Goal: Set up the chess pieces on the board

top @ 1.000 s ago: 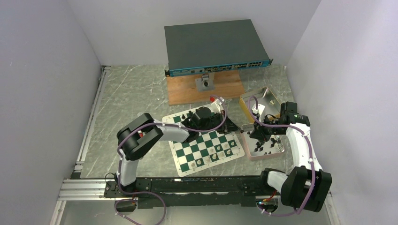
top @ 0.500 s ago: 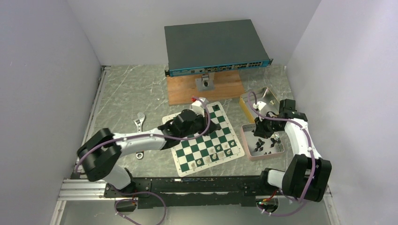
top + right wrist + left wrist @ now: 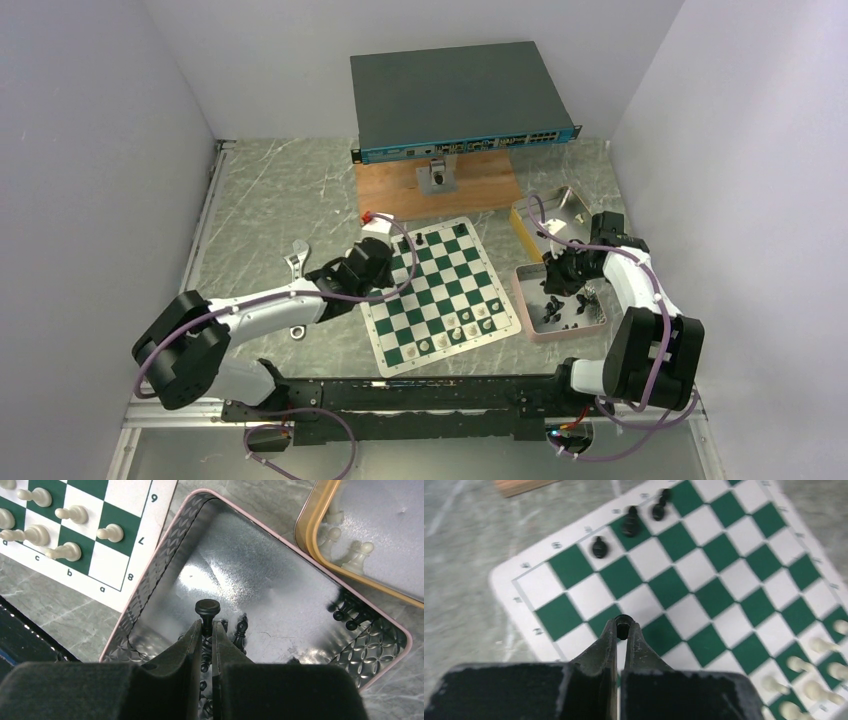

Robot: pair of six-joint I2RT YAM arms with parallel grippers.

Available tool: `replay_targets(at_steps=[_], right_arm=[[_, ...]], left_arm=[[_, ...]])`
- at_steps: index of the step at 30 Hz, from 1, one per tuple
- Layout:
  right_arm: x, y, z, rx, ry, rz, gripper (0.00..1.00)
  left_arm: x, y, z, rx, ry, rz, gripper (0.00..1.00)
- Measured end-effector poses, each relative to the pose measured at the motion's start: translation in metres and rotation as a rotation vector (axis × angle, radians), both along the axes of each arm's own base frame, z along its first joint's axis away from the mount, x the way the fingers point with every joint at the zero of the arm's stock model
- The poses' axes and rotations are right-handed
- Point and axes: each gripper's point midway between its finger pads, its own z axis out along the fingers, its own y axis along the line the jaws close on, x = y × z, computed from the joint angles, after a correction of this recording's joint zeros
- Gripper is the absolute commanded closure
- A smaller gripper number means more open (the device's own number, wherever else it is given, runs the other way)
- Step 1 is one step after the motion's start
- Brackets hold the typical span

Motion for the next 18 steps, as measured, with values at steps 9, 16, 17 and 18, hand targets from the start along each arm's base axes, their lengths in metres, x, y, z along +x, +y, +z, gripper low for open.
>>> replay_targets(at_steps=[9, 16, 17, 18], right_arm=[[0.001, -0.002, -0.002, -0.007, 0.001, -0.003, 0.9], [0.001, -0.001, -0.004, -0.005, 0.009, -0.003, 0.9], [0.001, -0.001, -0.004, -0.005, 0.011, -0.003, 0.9], [0.001, -0.001, -0.004, -0.004, 0.011, -0.003, 0.9]], left_arm=[[0.031, 0.069, -0.021, 0.049, 0.033, 0.195, 1.0], [0.051, 0.088, -0.036, 0.039, 0.062, 0.258, 1.0], [0.052, 0.09, -0.04, 0.04, 0.072, 0.261, 1.0], [0.053, 0.091, -0.043, 0.039, 0.082, 0.263, 1.0]])
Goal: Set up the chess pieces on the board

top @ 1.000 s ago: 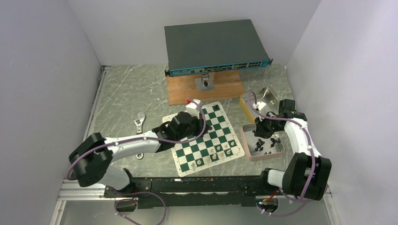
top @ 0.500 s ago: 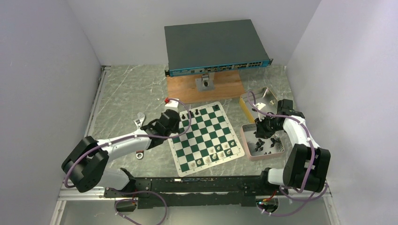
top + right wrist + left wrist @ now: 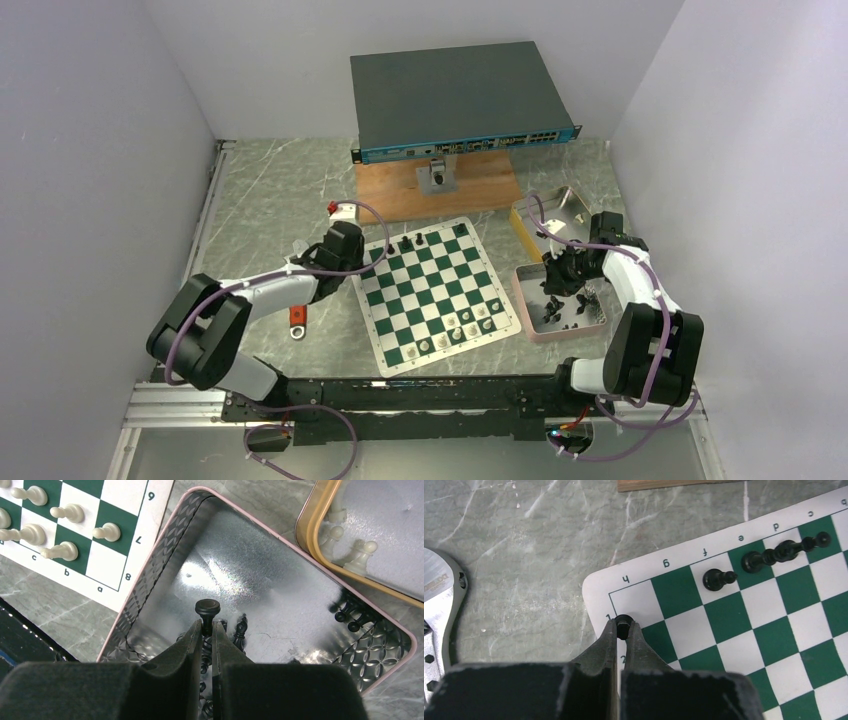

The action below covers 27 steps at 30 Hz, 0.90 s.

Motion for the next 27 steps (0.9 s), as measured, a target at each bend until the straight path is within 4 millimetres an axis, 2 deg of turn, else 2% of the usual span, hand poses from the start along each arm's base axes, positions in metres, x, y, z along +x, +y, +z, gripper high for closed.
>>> replay_targets(at_steps=[6, 14, 27], right_arm=[[0.0, 0.0, -0.003, 0.003, 0.012, 0.0, 0.9], [-0.001, 0.0, -0.004, 0.004, 0.018, 0.0, 0.9], [-0.001, 0.0, -0.004, 0.004, 0.017, 0.0, 0.89]], left_arm=[[0.002, 0.001, -0.009, -0.014, 0.025, -0.007, 1.0], [0.008, -0.005, -0.006, -0.046, 0.015, -0.025, 1.0], [0.012, -0.009, -0.013, -0.051, 0.039, -0.044, 1.0]])
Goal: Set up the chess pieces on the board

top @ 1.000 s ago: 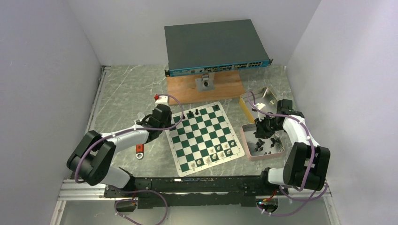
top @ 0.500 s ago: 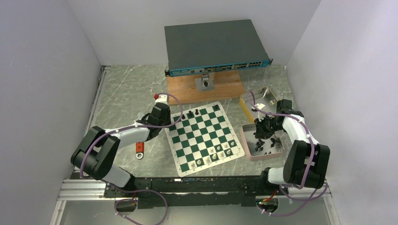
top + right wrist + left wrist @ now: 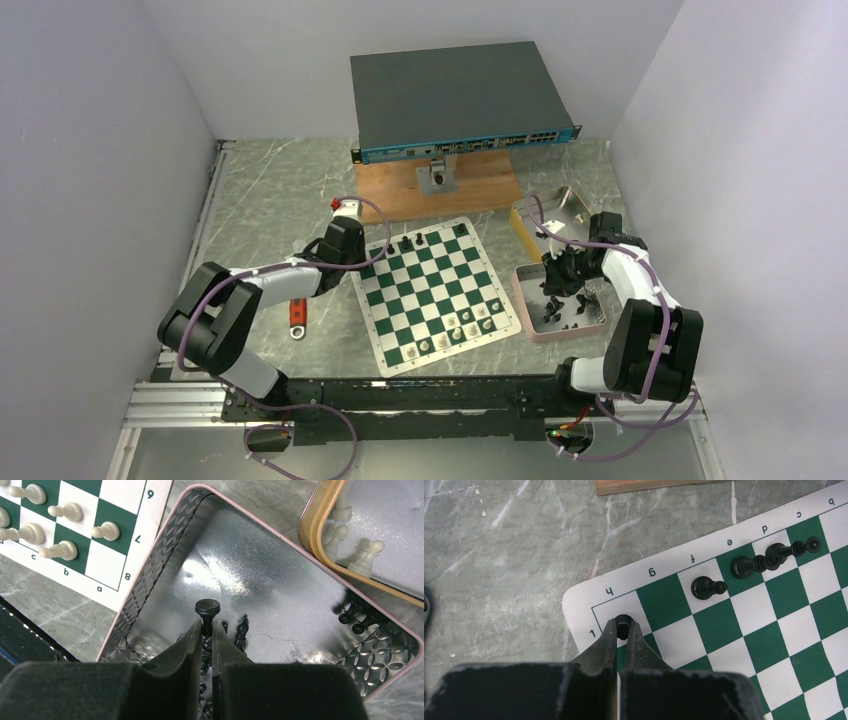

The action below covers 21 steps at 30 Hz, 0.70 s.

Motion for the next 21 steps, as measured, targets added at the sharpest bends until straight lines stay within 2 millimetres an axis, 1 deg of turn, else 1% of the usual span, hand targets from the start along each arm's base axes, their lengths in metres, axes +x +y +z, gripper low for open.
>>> replay_targets(at_steps=[5, 10, 21], right_arm=[[0.0, 0.0, 0.0, 0.0, 0.0, 0.0, 0.89], [0.0, 0.0, 0.0, 0.0, 0.0, 0.0, 0.89], [0.0, 0.0, 0.0, 0.0, 0.0, 0.0, 0.89]], left_arm=[[0.0014, -0.0004, -0.0003, 0.006, -0.001, -0.004, 0.99], [0.0027, 0.0001, -0.0047, 0.019, 0.01, -0.008, 0.97], [0.0049, 0.0012, -0.0053, 0.034, 0.01, -0.005, 0.75]])
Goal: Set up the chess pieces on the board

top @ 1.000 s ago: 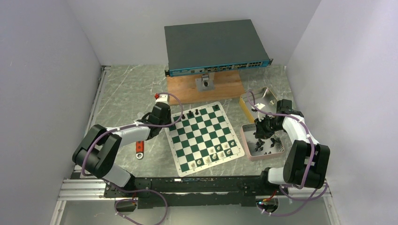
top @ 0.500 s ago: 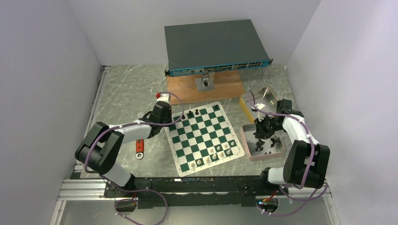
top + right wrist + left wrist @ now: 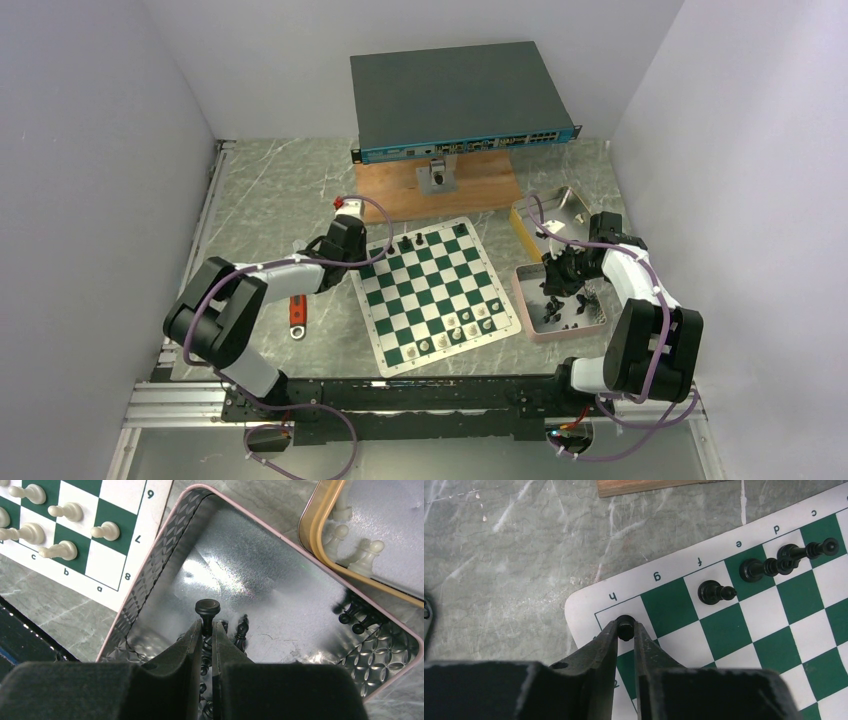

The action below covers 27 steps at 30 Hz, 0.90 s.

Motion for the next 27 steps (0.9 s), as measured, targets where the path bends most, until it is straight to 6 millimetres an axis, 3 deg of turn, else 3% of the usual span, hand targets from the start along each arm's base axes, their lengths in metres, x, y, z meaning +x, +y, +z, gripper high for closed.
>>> replay_targets(at_steps=[13, 20, 27], right_arm=[[0.0, 0.0, 0.0, 0.0, 0.0, 0.0, 0.89], [0.0, 0.0, 0.0, 0.0, -0.001, 0.0, 0.89], [-0.002, -0.003, 0.006, -0.018, 0.005, 0.02, 0.89]], left_arm=[[-0.001, 0.001, 0.005, 0.003, 0.001, -0.002, 0.56], [-0.005, 0.002, 0.052, -0.051, -0.087, -0.006, 0.44], [-0.03, 0.001, 0.088, -0.132, -0.149, -0.064, 0.36]])
